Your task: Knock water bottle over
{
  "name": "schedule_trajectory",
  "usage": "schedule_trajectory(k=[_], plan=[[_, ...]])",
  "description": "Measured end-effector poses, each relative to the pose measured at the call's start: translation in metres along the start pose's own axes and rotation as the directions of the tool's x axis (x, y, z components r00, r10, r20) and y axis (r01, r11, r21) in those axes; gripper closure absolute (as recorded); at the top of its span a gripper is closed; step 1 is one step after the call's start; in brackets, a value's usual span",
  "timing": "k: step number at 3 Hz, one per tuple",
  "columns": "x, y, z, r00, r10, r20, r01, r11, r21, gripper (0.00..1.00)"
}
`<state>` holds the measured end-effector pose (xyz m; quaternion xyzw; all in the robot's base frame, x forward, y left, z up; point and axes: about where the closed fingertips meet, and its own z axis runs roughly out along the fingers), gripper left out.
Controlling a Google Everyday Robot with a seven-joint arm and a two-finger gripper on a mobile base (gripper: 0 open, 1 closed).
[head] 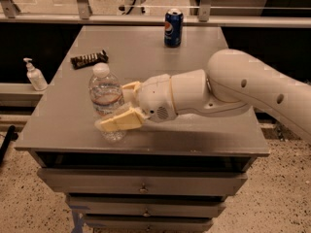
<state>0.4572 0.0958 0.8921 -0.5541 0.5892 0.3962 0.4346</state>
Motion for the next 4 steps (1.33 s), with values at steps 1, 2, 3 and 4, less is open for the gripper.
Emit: schedule_trajectory(k=[1,2,3,4], plan=[[0.003,-0.003,-0.005,1.0,0.016,0.002,-0.016,0.9997,0.017,0.65],[-0.003,-0.018,-0.022,0.999,-0.008,-0.053,0.011,0.999,0.043,0.88],[-0.021,-0.047,-0.051,0.982,-0.073,-0.171,0.086,0.9941,0.066,1.0],[-0.051,-0.076,-0.082,0.929,-0.148,-0.341,0.176,0.9829,0.053,1.0]])
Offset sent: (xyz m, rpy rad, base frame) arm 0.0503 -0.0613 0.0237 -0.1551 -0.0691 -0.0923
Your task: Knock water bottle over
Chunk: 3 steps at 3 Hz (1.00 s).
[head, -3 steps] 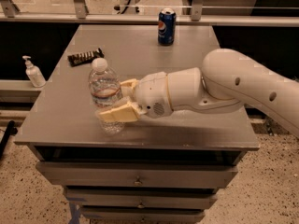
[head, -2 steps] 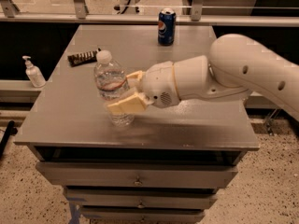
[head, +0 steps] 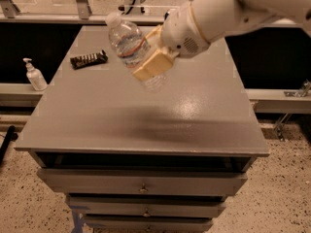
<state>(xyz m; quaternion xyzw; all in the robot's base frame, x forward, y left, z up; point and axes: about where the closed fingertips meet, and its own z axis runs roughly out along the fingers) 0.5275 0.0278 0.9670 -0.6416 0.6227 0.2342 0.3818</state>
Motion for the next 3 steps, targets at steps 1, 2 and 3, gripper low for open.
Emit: schedule_trajectory(k=[1,2,3], plan=[[-0.002,-0.01,-0.018,0.969,-0.136,-0.206,0.128,0.9905,-0.05,1.0],[0.024,0.014,-0.026,0.859,-0.303,-0.413,0.233,0.9493,-0.211,1.0],[0.079,0.038,-0.034,0.706,-0.411,-0.576,0.243,0.9054,-0.348,1.0]])
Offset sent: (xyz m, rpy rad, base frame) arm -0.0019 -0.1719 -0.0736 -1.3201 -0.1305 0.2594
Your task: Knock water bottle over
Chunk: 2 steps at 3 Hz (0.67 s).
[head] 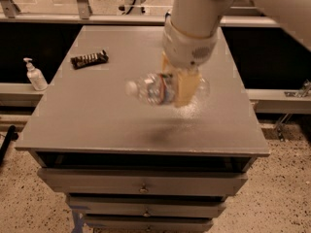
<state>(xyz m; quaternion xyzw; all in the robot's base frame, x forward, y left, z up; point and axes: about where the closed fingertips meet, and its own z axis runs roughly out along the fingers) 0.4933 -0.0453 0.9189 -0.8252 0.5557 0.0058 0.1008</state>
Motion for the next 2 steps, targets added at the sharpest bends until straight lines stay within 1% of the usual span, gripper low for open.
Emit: schedule_trajectory(k=[1,2], plan=[[0.041,0.03,0.032,0.976,-0.048,-0.21,0.043,0.9987,-0.029,1.0],[0.081,0.052,0.072,0.918,-0.054,-0.392,0.027,0.9968,-0.075,1.0]])
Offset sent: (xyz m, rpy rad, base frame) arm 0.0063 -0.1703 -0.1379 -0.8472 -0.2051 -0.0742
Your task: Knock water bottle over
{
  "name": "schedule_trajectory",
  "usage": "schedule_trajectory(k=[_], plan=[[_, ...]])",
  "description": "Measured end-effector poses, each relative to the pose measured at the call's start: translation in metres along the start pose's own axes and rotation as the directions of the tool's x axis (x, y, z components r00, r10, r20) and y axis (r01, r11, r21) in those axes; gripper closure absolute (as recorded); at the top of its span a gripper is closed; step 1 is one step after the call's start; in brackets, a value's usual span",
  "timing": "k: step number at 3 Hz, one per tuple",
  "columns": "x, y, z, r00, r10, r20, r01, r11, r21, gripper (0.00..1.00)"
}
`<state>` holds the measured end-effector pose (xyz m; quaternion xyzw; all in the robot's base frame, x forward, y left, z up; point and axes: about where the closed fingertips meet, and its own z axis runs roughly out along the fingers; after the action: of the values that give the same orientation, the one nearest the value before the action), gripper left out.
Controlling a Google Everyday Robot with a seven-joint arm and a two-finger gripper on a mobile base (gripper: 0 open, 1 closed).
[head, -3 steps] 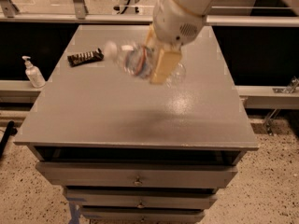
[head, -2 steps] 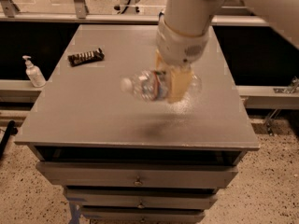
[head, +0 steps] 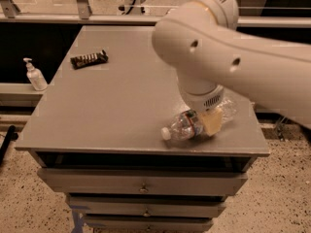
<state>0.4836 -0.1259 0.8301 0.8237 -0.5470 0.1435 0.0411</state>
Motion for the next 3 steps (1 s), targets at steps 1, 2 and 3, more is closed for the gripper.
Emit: schedule_trajectory(k=[1,2,3], plan=[[0.009,0.003,0.008,0.999,0.006,-0.052,-0.007,0.9998,-0.018,1.0],[0.01,0.003,0.005,0.999,0.006,-0.052,-0.007,0.9998,-0.019,1.0],[0.028,-0.016,0.01,0.995,0.075,-0.063,-0.077,0.9964,-0.036,1.0]])
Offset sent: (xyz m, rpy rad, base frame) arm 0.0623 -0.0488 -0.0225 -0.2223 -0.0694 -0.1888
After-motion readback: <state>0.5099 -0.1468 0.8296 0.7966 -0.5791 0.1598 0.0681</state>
